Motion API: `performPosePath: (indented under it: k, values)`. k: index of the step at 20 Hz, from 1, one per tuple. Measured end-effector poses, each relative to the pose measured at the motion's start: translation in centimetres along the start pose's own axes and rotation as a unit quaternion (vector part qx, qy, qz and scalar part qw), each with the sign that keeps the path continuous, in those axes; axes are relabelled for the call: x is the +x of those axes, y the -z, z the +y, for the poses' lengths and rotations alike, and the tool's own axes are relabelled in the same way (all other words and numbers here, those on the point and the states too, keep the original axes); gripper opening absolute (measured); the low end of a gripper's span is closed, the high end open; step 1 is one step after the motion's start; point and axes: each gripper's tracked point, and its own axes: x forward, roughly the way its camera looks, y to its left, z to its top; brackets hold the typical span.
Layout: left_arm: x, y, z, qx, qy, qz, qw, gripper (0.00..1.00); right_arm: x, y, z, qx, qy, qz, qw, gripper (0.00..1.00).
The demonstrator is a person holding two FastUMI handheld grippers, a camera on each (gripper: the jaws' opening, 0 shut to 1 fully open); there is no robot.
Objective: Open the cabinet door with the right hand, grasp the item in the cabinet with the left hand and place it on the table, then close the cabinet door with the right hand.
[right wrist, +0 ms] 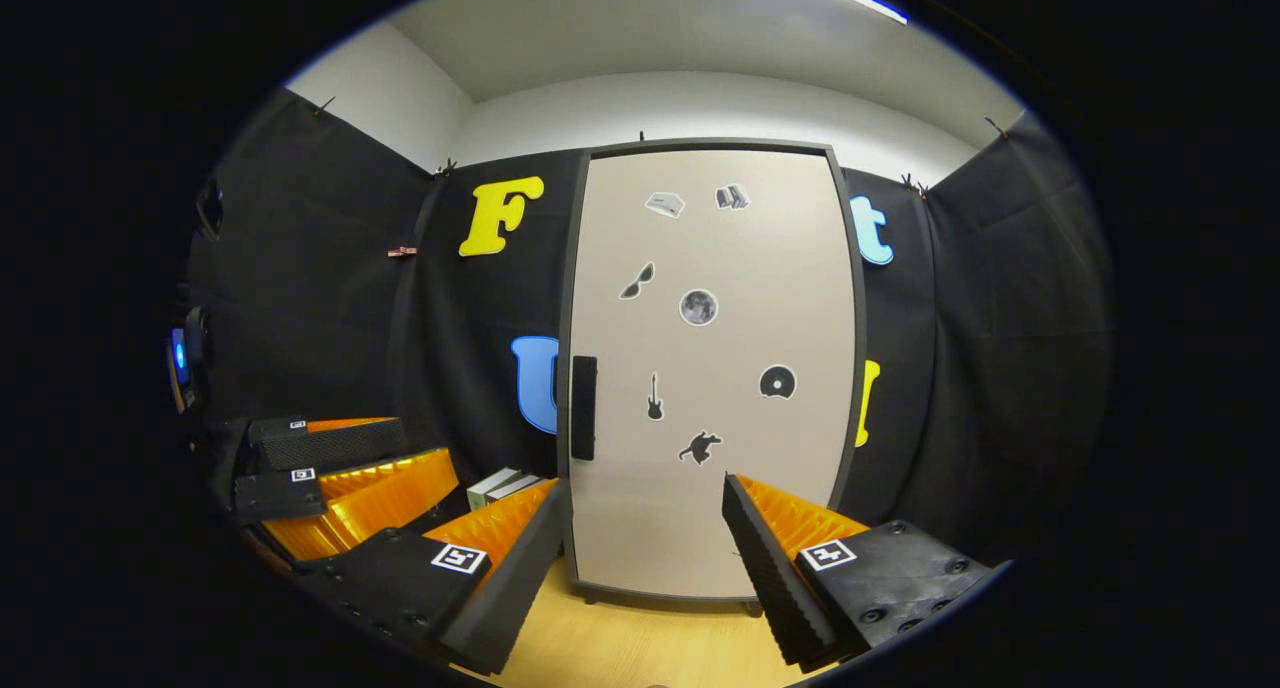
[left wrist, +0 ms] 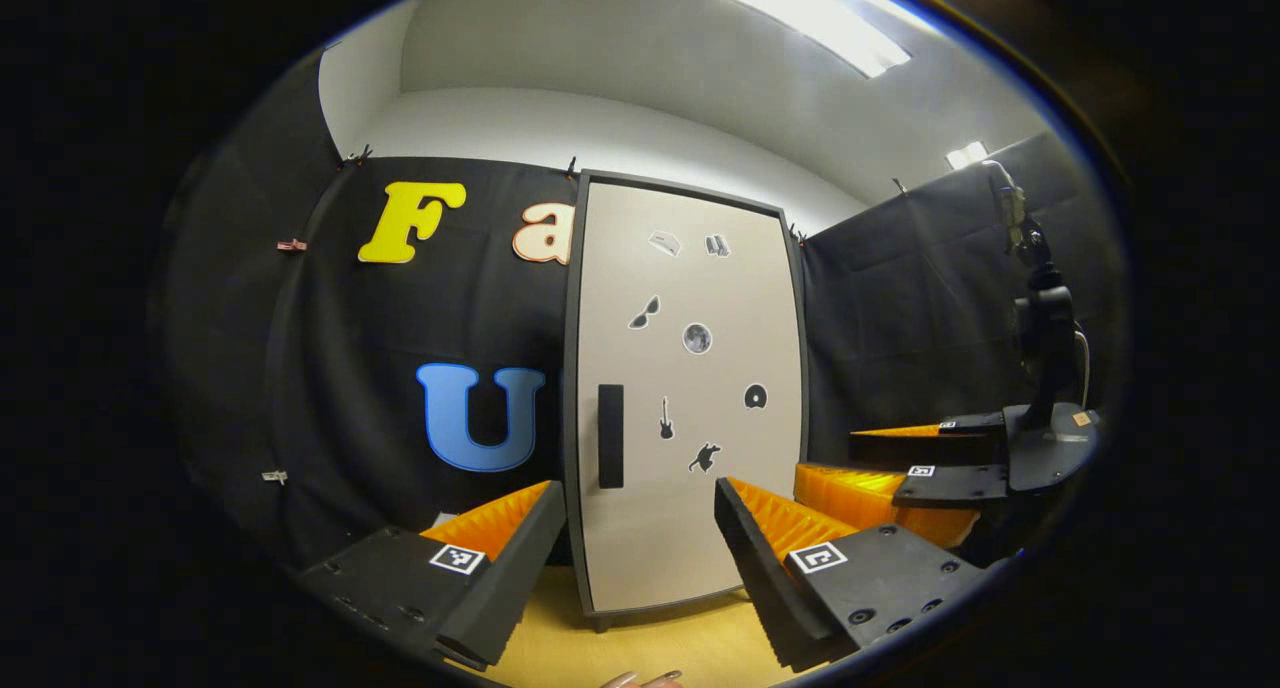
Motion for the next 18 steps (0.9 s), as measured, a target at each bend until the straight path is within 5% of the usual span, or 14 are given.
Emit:
performPosePath:
  k: [8,18]
  values:
    - [-1.8,-0.2,5.1,0.017,-0.025,-0.004,1.000,0.95,5.7,0.8,5.0,0.002,-0.019,-0.008,1.000,0.98]
    - [-2.7,0.7,9.7,0.027,-0.043,0.007,0.999,0.94,13.7,1.1,7.1,0.011,0.025,-0.016,1.000,0.95]
